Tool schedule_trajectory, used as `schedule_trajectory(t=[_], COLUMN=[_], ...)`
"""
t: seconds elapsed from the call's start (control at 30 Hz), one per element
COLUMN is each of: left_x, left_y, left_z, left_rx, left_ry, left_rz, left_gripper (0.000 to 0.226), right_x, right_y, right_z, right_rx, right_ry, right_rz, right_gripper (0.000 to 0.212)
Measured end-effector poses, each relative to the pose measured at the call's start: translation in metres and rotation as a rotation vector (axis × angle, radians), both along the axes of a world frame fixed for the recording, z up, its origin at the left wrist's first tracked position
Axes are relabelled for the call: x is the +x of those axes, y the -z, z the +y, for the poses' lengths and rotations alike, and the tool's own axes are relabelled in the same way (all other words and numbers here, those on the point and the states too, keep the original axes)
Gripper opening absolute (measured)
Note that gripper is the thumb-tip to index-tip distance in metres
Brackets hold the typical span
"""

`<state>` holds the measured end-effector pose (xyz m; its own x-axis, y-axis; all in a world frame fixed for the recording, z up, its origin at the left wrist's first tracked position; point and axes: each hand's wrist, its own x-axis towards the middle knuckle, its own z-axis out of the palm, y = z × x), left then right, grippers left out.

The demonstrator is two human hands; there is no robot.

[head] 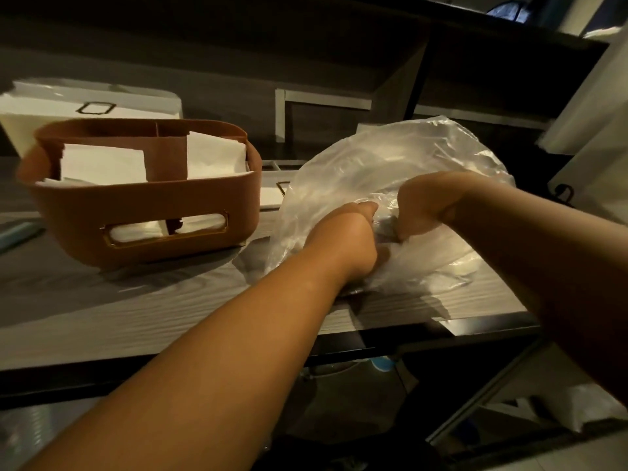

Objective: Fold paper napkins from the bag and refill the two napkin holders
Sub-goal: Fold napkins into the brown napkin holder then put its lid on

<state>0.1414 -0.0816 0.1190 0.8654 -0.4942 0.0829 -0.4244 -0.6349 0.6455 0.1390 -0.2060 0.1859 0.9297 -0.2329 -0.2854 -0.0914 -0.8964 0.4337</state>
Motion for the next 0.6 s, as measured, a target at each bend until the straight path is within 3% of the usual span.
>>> schedule_trajectory(t=[0.13, 0.3, 0.43, 0.6], left_x=[0.000, 0.001, 0.001, -0.004], left_y=[-0.001, -0.005, -0.010, -0.015], left_z=[0.005, 0.006, 0.006, 0.011], left_rx=[-0.031, -0.097, -0.167, -0.339], left_ry=[0.012, -0.011, -0.073, -0.144], left_rz=[0.016, 0.103, 0.185, 0.297], left_gripper=[0.080, 0.081, 0.086, 0.092], right_x=[0.003, -0.001, -0.003, -0.013], right_y=[0.001, -0.006, -0.019, -0.023], right_z=[-0.002, -0.006, -0.002, 0.000], right_rx=[-0.016, 0.097, 0.448, 0.761], right_ry=[0.027, 0.019, -0.020, -0.030], right_rz=[-0.023, -0.296, -0.463, -0.387], right_gripper=[0.027, 0.024, 0.037, 0.039])
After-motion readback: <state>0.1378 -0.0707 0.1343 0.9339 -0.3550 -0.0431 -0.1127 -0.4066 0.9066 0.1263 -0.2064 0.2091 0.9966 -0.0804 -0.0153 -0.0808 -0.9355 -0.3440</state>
